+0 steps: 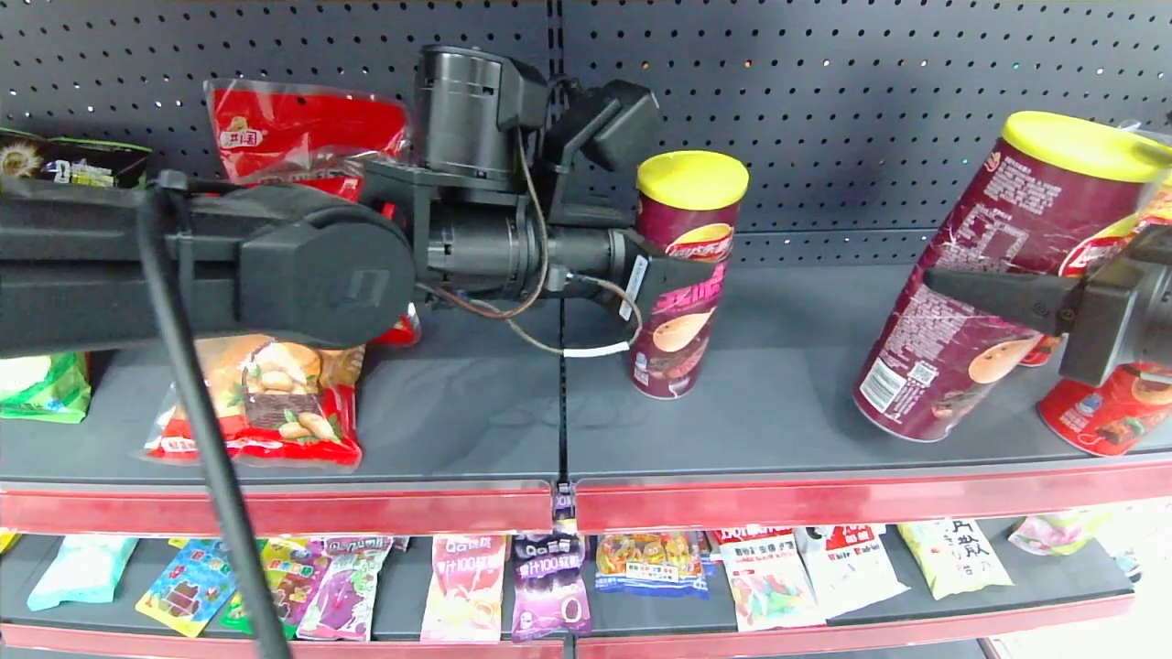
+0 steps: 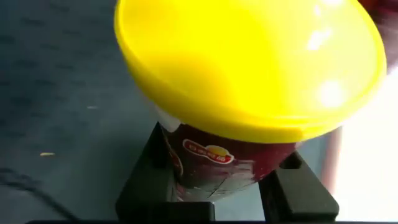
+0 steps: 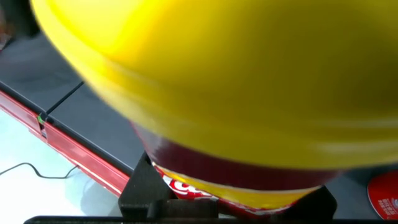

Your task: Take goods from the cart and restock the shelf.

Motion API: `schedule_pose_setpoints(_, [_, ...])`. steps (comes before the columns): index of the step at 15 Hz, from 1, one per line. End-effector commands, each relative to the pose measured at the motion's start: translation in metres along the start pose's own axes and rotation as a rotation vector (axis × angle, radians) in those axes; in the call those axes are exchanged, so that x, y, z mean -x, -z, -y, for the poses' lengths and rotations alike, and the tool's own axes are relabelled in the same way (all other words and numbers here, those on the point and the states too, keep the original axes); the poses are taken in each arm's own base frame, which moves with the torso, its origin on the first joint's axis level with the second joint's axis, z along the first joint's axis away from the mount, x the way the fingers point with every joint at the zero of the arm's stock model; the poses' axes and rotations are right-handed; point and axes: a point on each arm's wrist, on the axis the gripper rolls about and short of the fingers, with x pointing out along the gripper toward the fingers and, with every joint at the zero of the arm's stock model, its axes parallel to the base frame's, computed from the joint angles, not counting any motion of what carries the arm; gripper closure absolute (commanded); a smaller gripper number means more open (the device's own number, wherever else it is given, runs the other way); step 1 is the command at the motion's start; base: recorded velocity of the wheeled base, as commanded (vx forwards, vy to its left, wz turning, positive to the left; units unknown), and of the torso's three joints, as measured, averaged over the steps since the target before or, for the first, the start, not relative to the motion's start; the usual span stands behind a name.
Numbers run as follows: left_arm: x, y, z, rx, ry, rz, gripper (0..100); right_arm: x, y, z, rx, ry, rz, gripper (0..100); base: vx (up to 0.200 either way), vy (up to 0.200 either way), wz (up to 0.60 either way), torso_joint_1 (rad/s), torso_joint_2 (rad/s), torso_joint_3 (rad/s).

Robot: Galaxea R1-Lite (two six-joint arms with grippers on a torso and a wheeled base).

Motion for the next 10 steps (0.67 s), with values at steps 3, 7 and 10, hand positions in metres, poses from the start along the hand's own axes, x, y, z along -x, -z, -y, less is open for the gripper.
schedule_pose_setpoints(3, [0.034, -0.002, 0.014, -0.063, 0.099, 0.015, 100, 0.001, 0.001, -0.001, -0.001, -0.002, -0.003, 100, 0.000, 0.000, 0.00, 0.000, 0.00, 0.000])
schedule_pose_setpoints(7, [0.036, 0.006, 0.008, -0.106, 0.137, 0.008, 100, 0.001, 0.002, 0.000, -0.001, -0.001, -0.005, 100, 0.000, 0.000, 0.00, 0.000, 0.00, 0.000])
schedule_pose_setpoints(10, [0.036, 0.006, 0.012, -0.105, 0.183, 0.017, 100, 0.001, 0.002, 0.000, -0.001, -0.001, -0.005, 100, 0.000, 0.000, 0.00, 0.000, 0.00, 0.000])
